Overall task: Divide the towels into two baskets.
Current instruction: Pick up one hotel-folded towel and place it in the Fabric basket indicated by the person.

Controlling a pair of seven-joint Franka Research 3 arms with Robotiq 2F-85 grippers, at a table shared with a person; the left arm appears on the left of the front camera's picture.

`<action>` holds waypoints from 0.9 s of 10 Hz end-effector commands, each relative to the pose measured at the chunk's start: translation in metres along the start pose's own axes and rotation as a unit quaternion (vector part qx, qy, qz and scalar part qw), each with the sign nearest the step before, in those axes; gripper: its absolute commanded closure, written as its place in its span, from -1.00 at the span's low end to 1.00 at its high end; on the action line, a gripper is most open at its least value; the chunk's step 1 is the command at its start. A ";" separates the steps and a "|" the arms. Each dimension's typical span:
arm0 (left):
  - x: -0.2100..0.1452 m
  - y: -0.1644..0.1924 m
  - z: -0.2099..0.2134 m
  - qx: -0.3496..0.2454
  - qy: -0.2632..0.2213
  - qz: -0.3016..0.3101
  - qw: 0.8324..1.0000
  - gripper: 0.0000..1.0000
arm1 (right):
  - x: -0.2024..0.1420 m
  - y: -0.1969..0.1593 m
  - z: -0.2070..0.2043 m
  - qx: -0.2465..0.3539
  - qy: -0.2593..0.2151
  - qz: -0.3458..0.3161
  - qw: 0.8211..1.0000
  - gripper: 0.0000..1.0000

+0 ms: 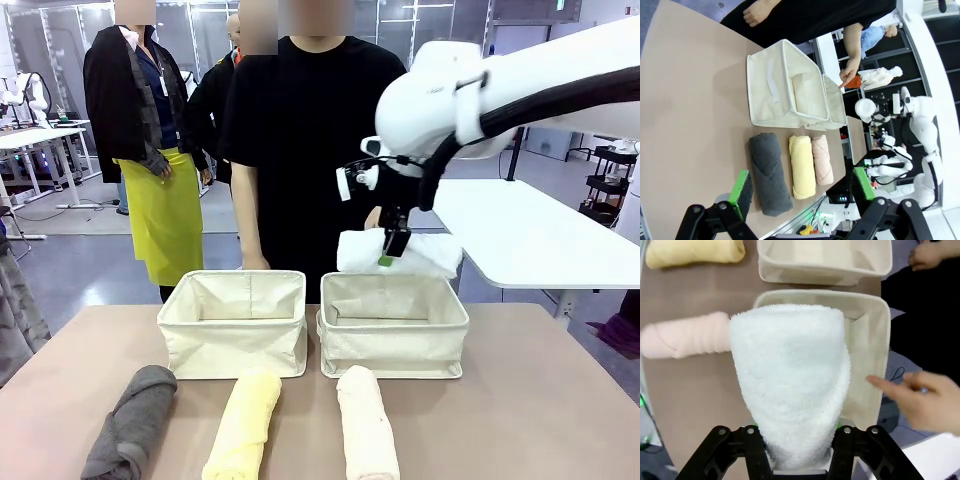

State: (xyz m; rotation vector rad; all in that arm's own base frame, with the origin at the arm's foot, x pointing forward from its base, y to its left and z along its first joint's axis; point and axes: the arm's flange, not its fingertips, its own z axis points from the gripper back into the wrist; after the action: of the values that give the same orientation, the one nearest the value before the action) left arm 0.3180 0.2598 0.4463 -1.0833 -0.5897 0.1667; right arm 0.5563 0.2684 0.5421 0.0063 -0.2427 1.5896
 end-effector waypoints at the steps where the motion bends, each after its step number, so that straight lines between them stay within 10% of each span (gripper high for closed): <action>1: 0.000 -0.001 0.003 -0.007 -0.004 -0.003 1.000 -1.00 | 0.009 -0.041 -0.016 0.006 0.031 0.028 0.999 0.20; 9: 0.000 -0.001 0.003 -0.007 -0.004 -0.003 1.000 -1.00 | 0.001 -0.056 -0.113 0.029 0.050 -0.003 0.998 0.20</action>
State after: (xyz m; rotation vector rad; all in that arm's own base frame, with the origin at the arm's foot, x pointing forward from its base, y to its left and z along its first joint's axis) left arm 0.3179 0.2600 0.4462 -1.0831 -0.5900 0.1674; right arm 0.6299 0.2832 0.4421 0.0095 -0.1103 1.6017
